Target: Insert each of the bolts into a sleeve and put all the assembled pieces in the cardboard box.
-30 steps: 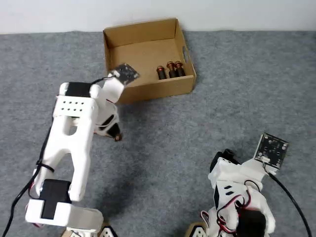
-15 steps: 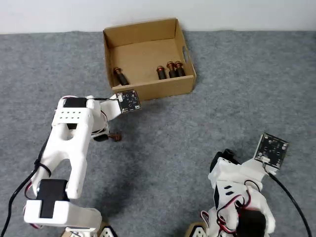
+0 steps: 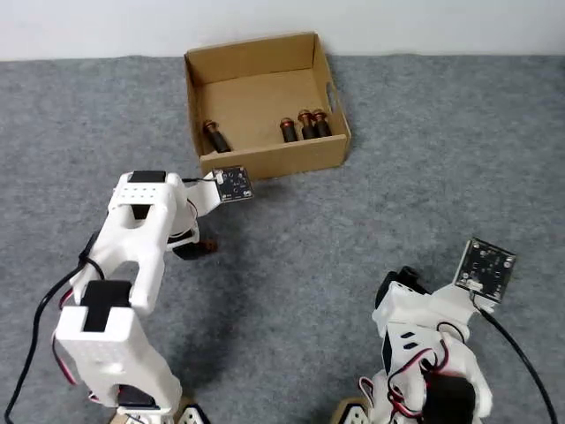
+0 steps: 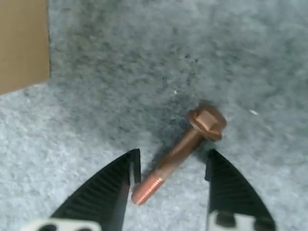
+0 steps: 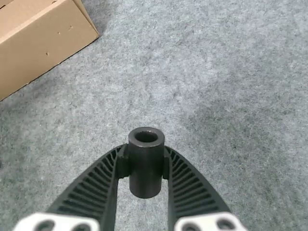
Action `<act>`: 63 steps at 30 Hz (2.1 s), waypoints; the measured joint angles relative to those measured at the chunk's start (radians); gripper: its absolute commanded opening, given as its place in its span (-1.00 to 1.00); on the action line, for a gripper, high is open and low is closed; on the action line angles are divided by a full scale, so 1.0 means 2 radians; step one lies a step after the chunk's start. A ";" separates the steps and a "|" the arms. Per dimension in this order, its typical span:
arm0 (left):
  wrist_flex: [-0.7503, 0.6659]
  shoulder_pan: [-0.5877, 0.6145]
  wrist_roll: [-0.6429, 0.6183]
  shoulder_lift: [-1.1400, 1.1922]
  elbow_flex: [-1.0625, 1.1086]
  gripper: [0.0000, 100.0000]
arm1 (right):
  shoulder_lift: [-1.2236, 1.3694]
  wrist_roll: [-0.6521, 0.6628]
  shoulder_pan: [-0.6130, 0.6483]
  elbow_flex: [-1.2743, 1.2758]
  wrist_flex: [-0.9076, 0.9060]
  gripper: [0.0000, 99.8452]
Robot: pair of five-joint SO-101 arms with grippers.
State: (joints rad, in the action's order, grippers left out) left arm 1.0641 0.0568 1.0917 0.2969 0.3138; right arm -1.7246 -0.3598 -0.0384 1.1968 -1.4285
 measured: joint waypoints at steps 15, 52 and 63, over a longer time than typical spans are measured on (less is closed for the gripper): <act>0.058 -0.035 -0.025 0.008 -0.002 -0.92 | 0.001 0.000 0.000 0.003 0.000 -0.98; 0.064 -0.046 -0.555 -0.601 0.236 -0.99 | -0.047 0.000 0.161 -0.010 0.025 -0.98; -0.095 -0.051 -0.732 -0.910 0.410 -0.99 | -0.046 0.000 0.298 -0.010 0.091 -0.98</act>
State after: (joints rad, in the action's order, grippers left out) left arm 0.8738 -0.0460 -0.3721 -1.5228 1.1331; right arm -1.8167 -0.3598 0.5585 1.1769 -1.2459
